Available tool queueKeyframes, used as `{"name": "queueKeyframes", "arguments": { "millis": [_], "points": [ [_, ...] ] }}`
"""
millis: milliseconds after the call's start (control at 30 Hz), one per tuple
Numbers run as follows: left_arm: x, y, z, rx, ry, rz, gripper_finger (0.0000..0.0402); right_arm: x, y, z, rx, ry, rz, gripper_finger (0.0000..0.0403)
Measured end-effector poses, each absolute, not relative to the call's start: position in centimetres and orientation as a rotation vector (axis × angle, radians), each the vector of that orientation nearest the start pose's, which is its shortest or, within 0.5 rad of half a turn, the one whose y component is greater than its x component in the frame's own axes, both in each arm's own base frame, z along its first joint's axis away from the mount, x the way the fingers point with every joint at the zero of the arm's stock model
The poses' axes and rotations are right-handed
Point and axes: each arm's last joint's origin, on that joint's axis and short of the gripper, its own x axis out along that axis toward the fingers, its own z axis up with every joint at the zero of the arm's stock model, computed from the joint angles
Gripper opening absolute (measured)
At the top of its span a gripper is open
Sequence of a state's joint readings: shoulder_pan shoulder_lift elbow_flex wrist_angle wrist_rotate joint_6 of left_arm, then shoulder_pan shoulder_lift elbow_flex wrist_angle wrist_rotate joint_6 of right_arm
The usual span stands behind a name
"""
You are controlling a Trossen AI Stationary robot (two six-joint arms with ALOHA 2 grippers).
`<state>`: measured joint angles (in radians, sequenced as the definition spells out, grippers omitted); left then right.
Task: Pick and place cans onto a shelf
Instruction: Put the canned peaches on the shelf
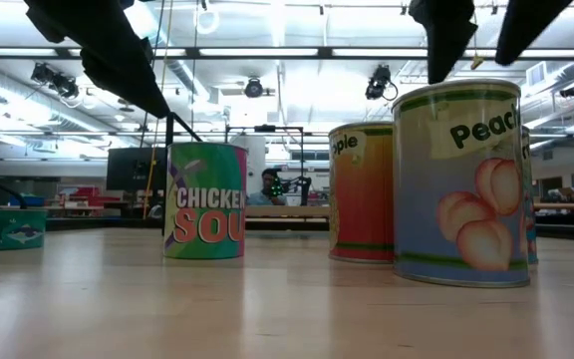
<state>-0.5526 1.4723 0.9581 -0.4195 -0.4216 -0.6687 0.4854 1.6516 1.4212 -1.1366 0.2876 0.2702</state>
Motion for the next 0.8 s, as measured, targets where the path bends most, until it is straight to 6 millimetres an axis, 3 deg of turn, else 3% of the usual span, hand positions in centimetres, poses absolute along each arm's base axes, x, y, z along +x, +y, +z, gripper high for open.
{"name": "queueKeyframes", "arguments": {
  "millis": [267, 433, 633, 800],
  "points": [
    [25.5, -14.4, 22.2, -0.193, 0.815, 0.155, 0.0288, 26.0, 13.1, 24.7, -0.296, 1.469, -0.083, 0.0396],
    [25.5, -14.4, 22.2, -0.193, 0.815, 0.155, 0.0288, 25.6, 12.9, 25.3, -0.283, 1.524, -0.113, 0.0396],
    [25.6, -14.4, 22.2, -0.193, 0.814, 0.155, 0.0288, 27.5, 13.1, 27.6, -0.170, 1.333, -0.158, 0.0396],
    [25.6, -14.3, 22.2, -0.196, 0.813, 0.156, 0.0288, 30.1, 13.3, 27.6, -0.044, 1.155, -0.123, 0.0396]
  ]
}}
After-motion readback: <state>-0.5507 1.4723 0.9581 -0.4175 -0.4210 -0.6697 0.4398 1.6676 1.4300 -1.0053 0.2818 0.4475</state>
